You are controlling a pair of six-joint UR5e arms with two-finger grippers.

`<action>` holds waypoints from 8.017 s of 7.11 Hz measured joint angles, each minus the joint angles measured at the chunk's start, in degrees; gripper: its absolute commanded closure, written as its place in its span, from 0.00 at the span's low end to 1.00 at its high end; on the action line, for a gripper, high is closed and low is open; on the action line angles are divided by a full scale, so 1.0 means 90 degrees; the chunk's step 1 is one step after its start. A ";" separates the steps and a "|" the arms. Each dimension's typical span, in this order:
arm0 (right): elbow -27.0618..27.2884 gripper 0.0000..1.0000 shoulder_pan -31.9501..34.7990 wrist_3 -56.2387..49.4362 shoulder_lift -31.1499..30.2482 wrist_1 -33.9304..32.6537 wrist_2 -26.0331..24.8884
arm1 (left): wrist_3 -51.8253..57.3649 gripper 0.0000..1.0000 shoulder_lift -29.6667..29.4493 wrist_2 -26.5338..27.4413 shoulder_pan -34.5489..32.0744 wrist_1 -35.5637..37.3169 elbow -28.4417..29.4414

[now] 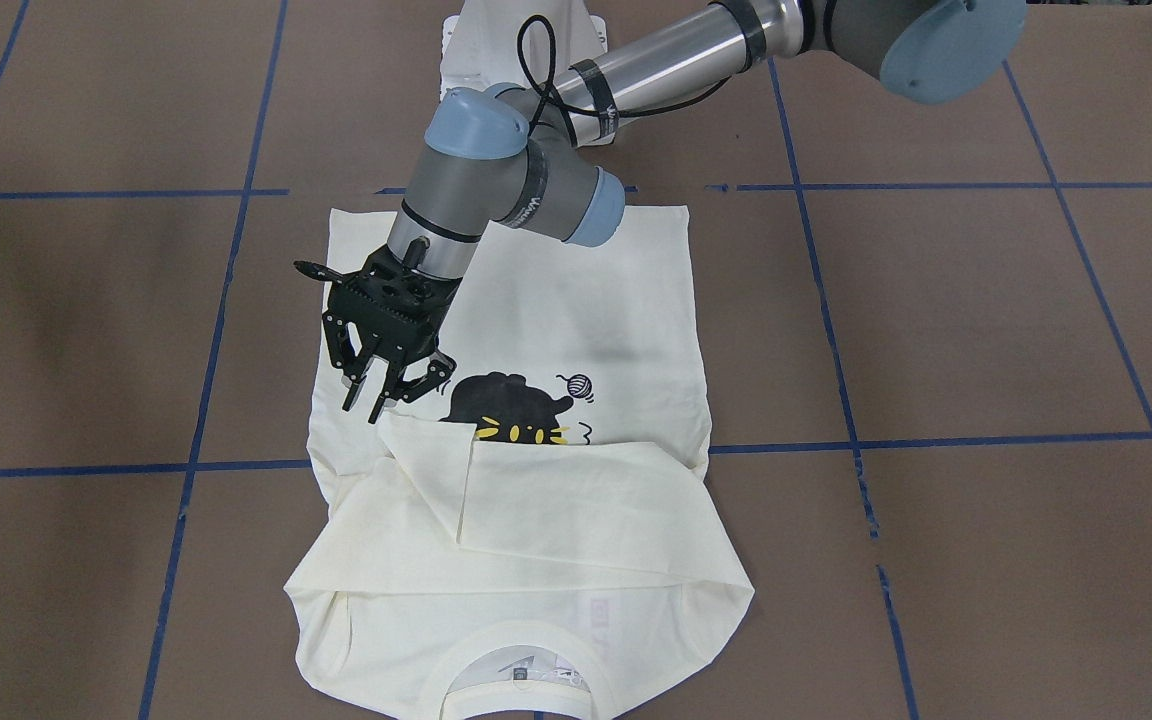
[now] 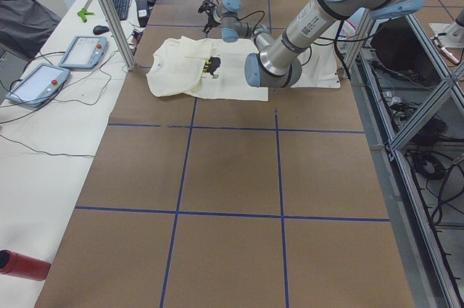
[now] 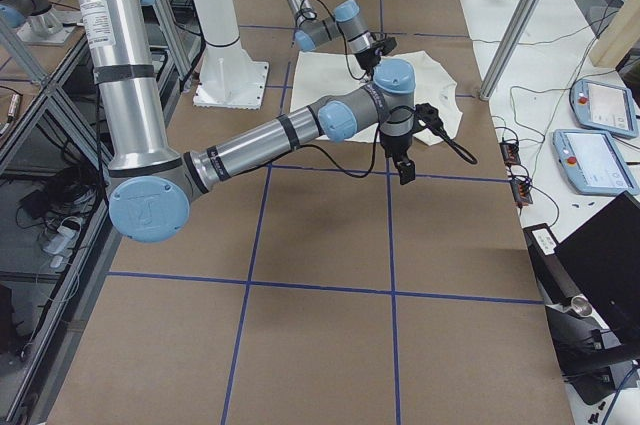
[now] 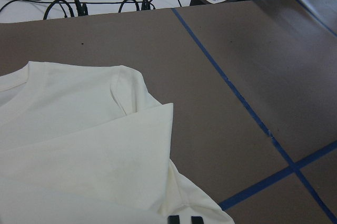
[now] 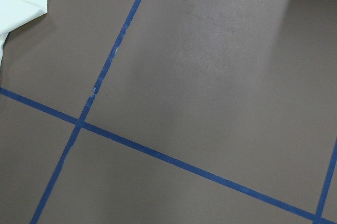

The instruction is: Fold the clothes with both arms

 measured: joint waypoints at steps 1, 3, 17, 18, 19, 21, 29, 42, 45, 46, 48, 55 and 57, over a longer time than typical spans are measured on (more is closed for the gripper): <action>0.0002 0.00 -0.0004 0.0018 0.0024 0.0007 0.0004 | -0.0176 0.00 0.0012 -0.0096 -0.0057 0.0110 -0.0096; -0.0032 0.00 -0.0153 0.0169 0.0266 0.0167 0.0003 | -0.0129 0.00 0.0262 -0.1137 -0.0458 0.1226 -0.0788; -0.3663 0.24 -0.4830 0.4354 0.4902 -0.0505 -0.5320 | 0.3424 0.00 0.4894 -0.3518 -0.2725 0.3282 -0.5664; -0.3971 0.30 -0.4860 0.4354 0.5097 -0.0511 -0.5368 | 0.3404 0.00 0.4897 -0.3520 -0.2728 0.3278 -0.5664; -0.4130 0.31 -0.4890 0.4333 0.5184 -0.0540 -0.5384 | 0.3388 0.00 0.4900 -0.3520 -0.2729 0.3277 -0.5664; -0.4236 0.31 -0.4939 0.4320 0.5212 -0.0619 -0.5392 | 0.3379 0.00 0.4901 -0.3523 -0.2729 0.3277 -0.5668; -0.4315 0.45 -0.5022 0.4293 0.5164 -0.0783 -0.5392 | 0.3377 0.00 0.4901 -0.3515 -0.2722 0.3273 -0.5664; -0.3734 1.00 -0.4112 0.2632 0.4416 -0.0732 -0.5321 | 0.3266 0.00 0.4891 -0.3516 -0.2710 0.3267 -0.5740; -0.3780 0.00 -0.4008 0.2410 0.4240 -0.0513 -0.5358 | 0.3252 0.00 0.4897 -0.3515 -0.2710 0.3269 -0.5765; -0.3821 0.00 -0.4012 0.2417 0.4149 -0.0234 -0.5388 | 0.3251 0.00 0.4900 -0.3512 -0.2710 0.3273 -0.5768; -0.3743 0.00 -0.3905 0.2536 0.4040 0.0482 -0.5156 | 0.3212 0.00 0.4895 -0.3497 -0.2699 0.3276 -0.5770; 0.0300 0.02 -0.4332 0.7561 0.1021 0.2192 -0.3605 | 0.0203 0.02 0.5216 -0.3081 -0.1983 0.2749 -0.6414; 0.1147 0.03 -0.4898 0.8901 -0.0331 0.3205 -0.3722 | -0.1294 0.25 0.5449 -0.2152 -0.1095 0.2405 -0.6604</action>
